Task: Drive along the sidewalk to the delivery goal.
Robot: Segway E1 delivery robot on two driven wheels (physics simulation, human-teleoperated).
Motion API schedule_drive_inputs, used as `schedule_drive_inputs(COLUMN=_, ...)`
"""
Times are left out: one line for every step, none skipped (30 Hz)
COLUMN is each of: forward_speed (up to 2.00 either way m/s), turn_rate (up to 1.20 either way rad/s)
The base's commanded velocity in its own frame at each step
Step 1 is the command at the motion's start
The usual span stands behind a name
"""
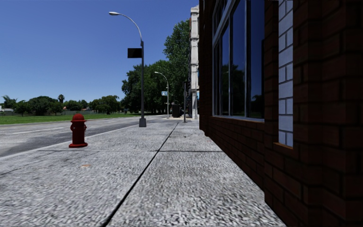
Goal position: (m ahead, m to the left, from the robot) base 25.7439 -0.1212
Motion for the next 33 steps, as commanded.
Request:
schedule_drive_inputs(forward_speed=2.0, turn_rate=0.0)
schedule_drive_inputs(forward_speed=2.0, turn_rate=0.0)
schedule_drive_inputs(forward_speed=2.0, turn_rate=0.0)
schedule_drive_inputs(forward_speed=2.0, turn_rate=0.0)
schedule_drive_inputs(forward_speed=2.0, turn_rate=0.0)
schedule_drive_inputs(forward_speed=2.0, turn_rate=0.0)
schedule_drive_inputs(forward_speed=2.0, turn_rate=0.0)
schedule_drive_inputs(forward_speed=2.0, turn_rate=0.0)
schedule_drive_inputs(forward_speed=2.0, turn_rate=0.0)
schedule_drive_inputs(forward_speed=2.0, turn_rate=0.0)
schedule_drive_inputs(forward_speed=2.0, turn_rate=0.0)
schedule_drive_inputs(forward_speed=2.0, turn_rate=0.0)
schedule_drive_inputs(forward_speed=2.0, turn_rate=0.0)
schedule_drive_inputs(forward_speed=2.0, turn_rate=0.0)
schedule_drive_inputs(forward_speed=2.0, turn_rate=0.0)
schedule_drive_inputs(forward_speed=2.0, turn_rate=0.0)
schedule_drive_inputs(forward_speed=2.0, turn_rate=0.0)
schedule_drive_inputs(forward_speed=2.0, turn_rate=0.0)
schedule_drive_inputs(forward_speed=2.0, turn_rate=0.0)
schedule_drive_inputs(forward_speed=2.0, turn_rate=0.0)
schedule_drive_inputs(forward_speed=2.0, turn_rate=0.0)
schedule_drive_inputs(forward_speed=2.0, turn_rate=0.0)
schedule_drive_inputs(forward_speed=2.0, turn_rate=0.0)
schedule_drive_inputs(forward_speed=2.0, turn_rate=0.0)
schedule_drive_inputs(forward_speed=2.0, turn_rate=0.0)
schedule_drive_inputs(forward_speed=2.0, turn_rate=0.0)
schedule_drive_inputs(forward_speed=2.0, turn_rate=0.0)
schedule_drive_inputs(forward_speed=2.0, turn_rate=0.0)
schedule_drive_inputs(forward_speed=2.0, turn_rate=0.0)
schedule_drive_inputs(forward_speed=2.0, turn_rate=0.0)
schedule_drive_inputs(forward_speed=2.0, turn_rate=0.0)
schedule_drive_inputs(forward_speed=2.0, turn_rate=0.0)
schedule_drive_inputs(forward_speed=2.0, turn_rate=0.0)
